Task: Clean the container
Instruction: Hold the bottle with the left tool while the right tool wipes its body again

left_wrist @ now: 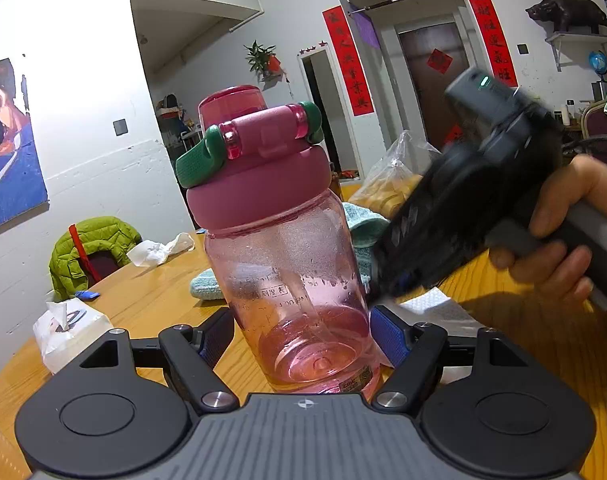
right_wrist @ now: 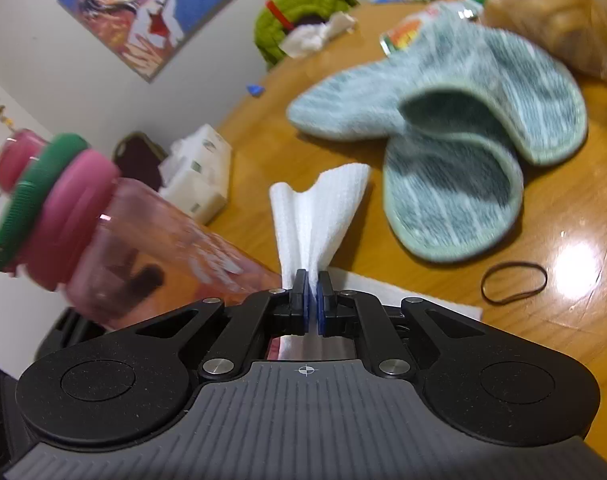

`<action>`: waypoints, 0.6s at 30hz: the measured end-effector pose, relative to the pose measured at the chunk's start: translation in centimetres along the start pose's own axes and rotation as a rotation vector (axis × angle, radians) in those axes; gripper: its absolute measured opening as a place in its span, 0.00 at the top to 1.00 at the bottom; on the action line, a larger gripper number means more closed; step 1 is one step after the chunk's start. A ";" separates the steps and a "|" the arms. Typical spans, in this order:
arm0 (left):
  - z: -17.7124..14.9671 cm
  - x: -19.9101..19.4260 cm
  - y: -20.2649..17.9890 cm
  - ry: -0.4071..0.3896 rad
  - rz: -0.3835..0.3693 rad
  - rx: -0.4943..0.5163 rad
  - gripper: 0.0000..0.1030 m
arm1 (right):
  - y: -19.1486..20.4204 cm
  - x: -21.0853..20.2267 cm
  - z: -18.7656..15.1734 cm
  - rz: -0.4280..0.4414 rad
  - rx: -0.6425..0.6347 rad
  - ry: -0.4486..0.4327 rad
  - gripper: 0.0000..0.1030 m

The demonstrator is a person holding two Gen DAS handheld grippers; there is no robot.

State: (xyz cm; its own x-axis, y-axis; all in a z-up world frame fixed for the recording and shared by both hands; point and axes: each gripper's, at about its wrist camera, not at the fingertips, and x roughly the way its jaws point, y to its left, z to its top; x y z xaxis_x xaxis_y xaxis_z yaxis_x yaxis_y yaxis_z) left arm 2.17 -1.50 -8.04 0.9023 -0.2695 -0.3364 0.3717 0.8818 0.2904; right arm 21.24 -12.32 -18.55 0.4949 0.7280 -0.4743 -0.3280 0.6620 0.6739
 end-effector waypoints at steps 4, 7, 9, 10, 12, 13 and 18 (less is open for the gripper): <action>-0.2 0.0 -0.2 0.002 0.003 0.003 0.29 | -0.5 -3.3 0.7 0.235 0.051 -0.141 0.91; -0.2 0.1 0.4 0.001 0.002 0.001 0.29 | -1.2 -4.5 0.8 0.381 0.100 -0.189 0.90; -0.2 0.1 0.4 0.001 0.002 0.002 0.29 | -1.6 -4.2 0.7 0.384 0.117 -0.185 0.90; -0.2 0.1 0.6 0.000 0.001 0.000 0.29 | -1.6 -3.7 0.8 0.337 0.115 -0.158 0.91; -0.2 0.0 0.9 -0.001 0.001 -0.002 0.29 | -1.2 -1.9 0.6 0.193 0.094 -0.076 0.91; -0.2 0.0 0.9 -0.002 0.001 -0.003 0.29 | -1.0 -1.0 0.4 0.126 0.075 -0.040 0.91; -0.1 0.1 1.0 -0.001 0.001 -0.006 0.29 | -0.2 1.0 0.0 -0.036 -0.008 0.035 0.91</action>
State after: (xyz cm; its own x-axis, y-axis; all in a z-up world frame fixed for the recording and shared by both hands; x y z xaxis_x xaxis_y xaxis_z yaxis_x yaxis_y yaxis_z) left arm 2.56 -0.61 -7.87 0.9028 -0.2692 -0.3353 0.3696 0.8843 0.2853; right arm 21.79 -11.73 -19.11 0.4784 0.7096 -0.5172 -0.3173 0.6889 0.6517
